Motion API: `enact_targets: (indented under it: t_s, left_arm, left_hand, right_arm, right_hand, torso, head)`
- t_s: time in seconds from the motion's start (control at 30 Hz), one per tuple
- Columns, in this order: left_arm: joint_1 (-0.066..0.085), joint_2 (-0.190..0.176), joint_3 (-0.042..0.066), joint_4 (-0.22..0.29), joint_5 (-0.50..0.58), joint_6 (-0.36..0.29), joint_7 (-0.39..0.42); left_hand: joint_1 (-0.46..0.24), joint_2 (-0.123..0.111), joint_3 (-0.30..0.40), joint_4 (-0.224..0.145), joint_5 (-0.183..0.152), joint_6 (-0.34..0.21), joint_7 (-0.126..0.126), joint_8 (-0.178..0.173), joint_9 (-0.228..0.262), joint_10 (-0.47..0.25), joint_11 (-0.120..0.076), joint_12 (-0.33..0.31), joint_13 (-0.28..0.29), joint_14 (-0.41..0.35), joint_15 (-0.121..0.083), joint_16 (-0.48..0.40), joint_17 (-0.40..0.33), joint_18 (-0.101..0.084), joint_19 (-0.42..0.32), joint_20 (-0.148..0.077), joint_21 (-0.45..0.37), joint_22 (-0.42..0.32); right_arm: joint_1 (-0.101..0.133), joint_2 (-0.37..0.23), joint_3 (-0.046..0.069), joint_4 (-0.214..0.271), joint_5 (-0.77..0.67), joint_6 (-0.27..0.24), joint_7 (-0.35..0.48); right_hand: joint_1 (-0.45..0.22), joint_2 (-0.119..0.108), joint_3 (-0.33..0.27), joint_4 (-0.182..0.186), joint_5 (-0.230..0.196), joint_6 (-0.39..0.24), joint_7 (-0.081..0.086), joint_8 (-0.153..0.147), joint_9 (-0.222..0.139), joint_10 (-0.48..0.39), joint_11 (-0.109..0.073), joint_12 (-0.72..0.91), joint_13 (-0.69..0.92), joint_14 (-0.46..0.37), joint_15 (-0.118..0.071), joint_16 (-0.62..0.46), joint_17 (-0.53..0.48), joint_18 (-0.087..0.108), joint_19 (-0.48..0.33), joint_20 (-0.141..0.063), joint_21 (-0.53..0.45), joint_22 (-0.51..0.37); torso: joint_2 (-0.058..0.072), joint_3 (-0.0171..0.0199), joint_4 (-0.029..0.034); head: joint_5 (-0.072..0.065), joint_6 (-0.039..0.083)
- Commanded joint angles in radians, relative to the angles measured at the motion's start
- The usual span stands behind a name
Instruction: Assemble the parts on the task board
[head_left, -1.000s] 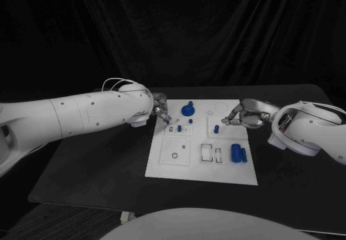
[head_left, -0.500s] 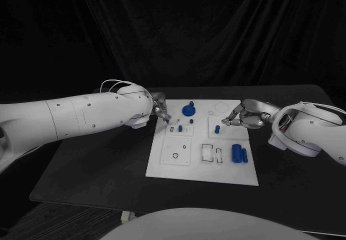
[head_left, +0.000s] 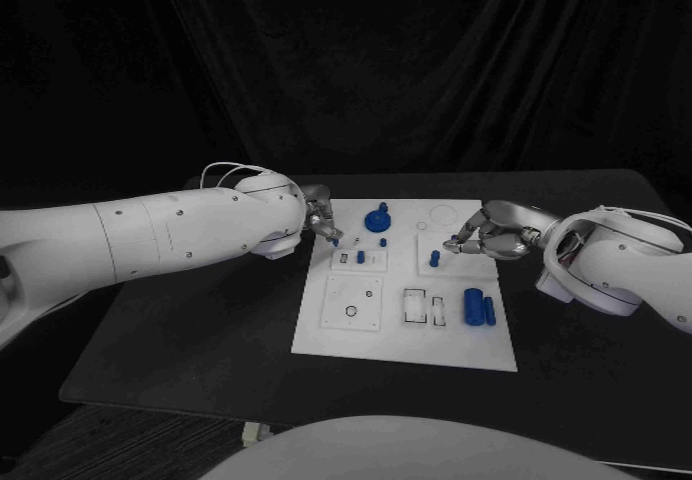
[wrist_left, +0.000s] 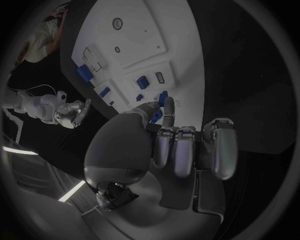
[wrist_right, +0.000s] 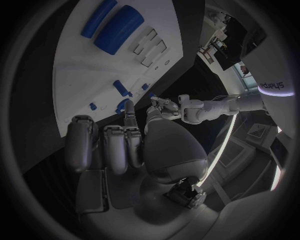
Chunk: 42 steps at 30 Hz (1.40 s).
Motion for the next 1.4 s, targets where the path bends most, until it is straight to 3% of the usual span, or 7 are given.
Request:
enact_targets:
  t_s: [0.03, 0.53, 1.03, 1.4]
  left_arm:
    - [-0.004, 0.003, 0.001, 0.004, -0.002, 0.000, -0.001]
    - [-0.014, -0.004, 0.001, 0.021, -0.002, 0.024, 0.000]
    - [-0.039, 0.005, 0.001, 0.013, -0.002, 0.003, 0.015]
    - [-0.043, 0.010, 0.001, 0.007, -0.002, -0.011, 0.022]
  left_hand:
    - [-0.005, 0.004, 0.019, -0.013, 0.005, -0.001, -0.004, -0.005, 0.002, 0.077, -0.008, -0.004, 0.233, 0.106, -0.009, 0.003, 0.263, 0.008, -0.002, -0.009, -0.006, 0.203]
    - [-0.007, 0.005, 0.021, -0.013, 0.004, -0.002, -0.004, -0.006, 0.002, 0.075, -0.008, -0.007, 0.230, 0.106, -0.008, 0.003, 0.263, 0.008, -0.004, -0.009, -0.010, 0.202]
    - [-0.007, 0.006, 0.025, -0.014, 0.004, -0.003, -0.004, -0.007, 0.003, 0.074, -0.008, -0.009, 0.229, 0.106, -0.008, 0.003, 0.263, 0.009, -0.004, -0.009, -0.011, 0.202]
    - [-0.006, 0.005, 0.030, -0.017, 0.006, -0.003, -0.004, -0.008, 0.004, 0.073, -0.008, -0.011, 0.227, 0.106, -0.008, 0.003, 0.263, 0.009, -0.006, -0.009, -0.014, 0.201]
  right_arm:
    - [-0.003, -0.001, 0.001, 0.001, -0.001, -0.007, -0.015]
    - [-0.003, 0.002, 0.001, -0.002, -0.001, -0.006, -0.015]
    - [-0.004, 0.002, 0.001, -0.001, -0.001, -0.007, -0.015]
    - [-0.004, 0.000, 0.001, 0.000, -0.001, -0.009, -0.015]
  right_hand:
    - [0.003, 0.011, -0.005, 0.001, 0.002, 0.007, -0.001, 0.001, -0.001, 0.037, -0.008, -0.003, 0.027, 0.074, -0.008, -0.005, 0.139, 0.016, -0.004, 0.002, -0.004, 0.189]
    - [0.003, 0.011, -0.005, 0.001, 0.002, 0.007, -0.001, 0.001, -0.001, 0.037, -0.008, -0.003, 0.027, 0.074, -0.008, -0.005, 0.139, 0.016, -0.004, 0.002, -0.004, 0.189]
    - [0.003, 0.011, -0.005, 0.001, 0.002, 0.007, -0.001, 0.001, -0.001, 0.037, -0.008, -0.003, 0.027, 0.074, -0.008, -0.005, 0.139, 0.016, -0.004, 0.002, -0.004, 0.189]
    - [0.004, 0.011, -0.007, 0.001, 0.003, 0.008, -0.002, 0.001, -0.001, 0.036, -0.008, -0.003, 0.026, 0.074, -0.008, -0.004, 0.140, 0.017, -0.005, 0.002, -0.005, 0.189]
  torso:
    - [0.001, -0.0007, -0.0009]
    - [0.000, -0.0013, -0.0008]
    - [0.001, -0.0016, 0.0005]
    - [0.003, -0.0022, -0.0004]
  head:
    - [0.001, 0.000]
    - [0.003, 0.000]
    - [0.000, 0.000]
    - [0.001, 0.000]
